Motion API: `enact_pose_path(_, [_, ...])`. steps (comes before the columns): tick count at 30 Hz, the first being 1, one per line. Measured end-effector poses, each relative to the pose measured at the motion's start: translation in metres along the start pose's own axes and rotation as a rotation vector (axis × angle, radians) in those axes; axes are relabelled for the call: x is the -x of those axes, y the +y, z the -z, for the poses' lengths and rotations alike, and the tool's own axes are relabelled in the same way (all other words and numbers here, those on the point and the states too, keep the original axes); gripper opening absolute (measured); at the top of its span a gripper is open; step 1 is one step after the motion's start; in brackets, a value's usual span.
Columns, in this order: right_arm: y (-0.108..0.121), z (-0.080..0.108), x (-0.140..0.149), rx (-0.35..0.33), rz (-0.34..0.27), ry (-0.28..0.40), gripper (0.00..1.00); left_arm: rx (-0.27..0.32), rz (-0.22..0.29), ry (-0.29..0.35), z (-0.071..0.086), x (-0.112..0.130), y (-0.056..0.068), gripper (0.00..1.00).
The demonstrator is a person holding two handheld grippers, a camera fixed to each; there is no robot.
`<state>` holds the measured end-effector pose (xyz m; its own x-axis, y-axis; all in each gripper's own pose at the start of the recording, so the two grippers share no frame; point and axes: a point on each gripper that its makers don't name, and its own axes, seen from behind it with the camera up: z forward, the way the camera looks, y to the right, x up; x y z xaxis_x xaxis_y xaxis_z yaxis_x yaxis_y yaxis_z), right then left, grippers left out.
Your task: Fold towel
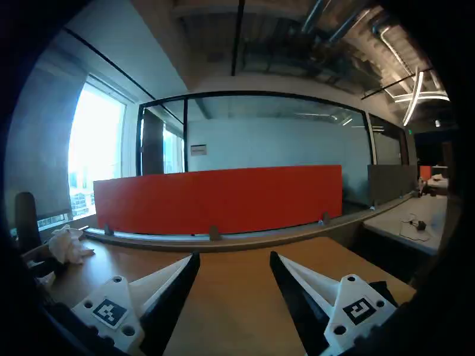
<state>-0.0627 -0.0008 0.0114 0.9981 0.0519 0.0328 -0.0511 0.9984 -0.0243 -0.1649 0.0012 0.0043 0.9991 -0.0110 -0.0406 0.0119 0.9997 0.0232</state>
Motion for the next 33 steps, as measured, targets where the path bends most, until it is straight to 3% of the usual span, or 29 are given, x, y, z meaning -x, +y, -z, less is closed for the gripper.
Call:
enact_pose_path(14, [0.014,0.003,0.034,-0.024,-0.036,0.047,0.92,0.0,-0.001,0.0,0.0,0.0,0.001,1.0])
enact_pose_path(23, [0.028,0.007,0.077,-0.029,-0.057,0.027,0.92,0.0,-0.001,0.0,0.0,0.0,0.001,1.0])
enact_pose_path(33, [0.039,0.005,0.103,-0.024,-0.055,0.033,0.92,0.0,0.0,0.0,0.0,-0.001,0.001,1.0])
